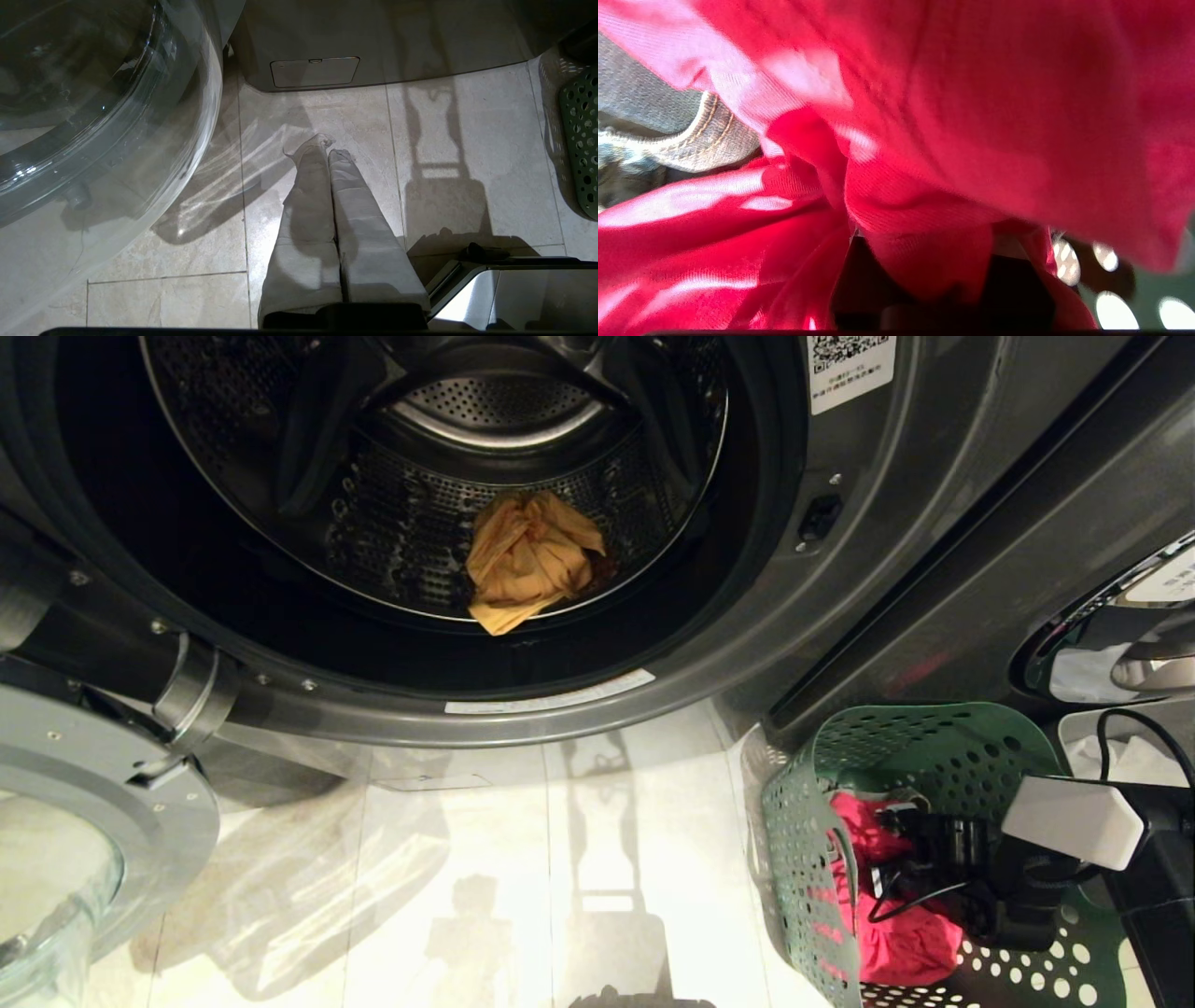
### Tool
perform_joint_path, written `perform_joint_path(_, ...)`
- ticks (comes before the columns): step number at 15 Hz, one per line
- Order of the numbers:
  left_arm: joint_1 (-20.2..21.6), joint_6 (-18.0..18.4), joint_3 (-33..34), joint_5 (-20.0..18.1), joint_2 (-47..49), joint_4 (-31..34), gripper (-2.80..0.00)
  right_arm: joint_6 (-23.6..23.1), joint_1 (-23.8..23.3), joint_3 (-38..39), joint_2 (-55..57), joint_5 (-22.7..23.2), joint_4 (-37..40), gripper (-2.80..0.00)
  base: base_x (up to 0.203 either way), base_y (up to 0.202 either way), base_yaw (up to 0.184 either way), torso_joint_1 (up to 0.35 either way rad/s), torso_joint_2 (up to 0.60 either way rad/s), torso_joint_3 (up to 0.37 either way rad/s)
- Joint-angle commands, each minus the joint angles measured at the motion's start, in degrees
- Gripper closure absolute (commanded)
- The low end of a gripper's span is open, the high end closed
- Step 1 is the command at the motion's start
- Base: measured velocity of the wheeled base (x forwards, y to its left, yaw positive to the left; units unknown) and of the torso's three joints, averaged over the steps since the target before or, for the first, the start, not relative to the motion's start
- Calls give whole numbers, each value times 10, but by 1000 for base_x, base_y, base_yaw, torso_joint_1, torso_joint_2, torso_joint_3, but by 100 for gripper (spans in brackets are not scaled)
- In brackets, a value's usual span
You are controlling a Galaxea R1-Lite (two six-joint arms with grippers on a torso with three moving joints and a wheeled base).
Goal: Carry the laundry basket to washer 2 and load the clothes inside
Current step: Place the clothes into the washing machine
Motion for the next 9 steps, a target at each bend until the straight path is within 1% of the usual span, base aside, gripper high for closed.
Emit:
perform_joint_path(1, 0, 0, 0, 1, 0, 1, 0, 0, 0, 33, -55, 1, 17, 0, 0, 0, 0, 0, 0, 0)
perform_joint_path(3, 0, 0, 0, 0, 0, 0, 0, 2, 0, 70, -100, 1, 48, 0, 0, 0, 0, 0, 0, 0)
perform_joint_path(5, 0, 0, 0, 0, 0, 0, 0, 10, 0, 116, -142, 1, 60, 0, 0, 0, 0, 0, 0, 0)
perform_joint_path(9, 0, 0, 0, 0, 0, 0, 0, 85, 0, 183, -234, 3, 71, 0, 0, 0, 0, 0, 0, 0)
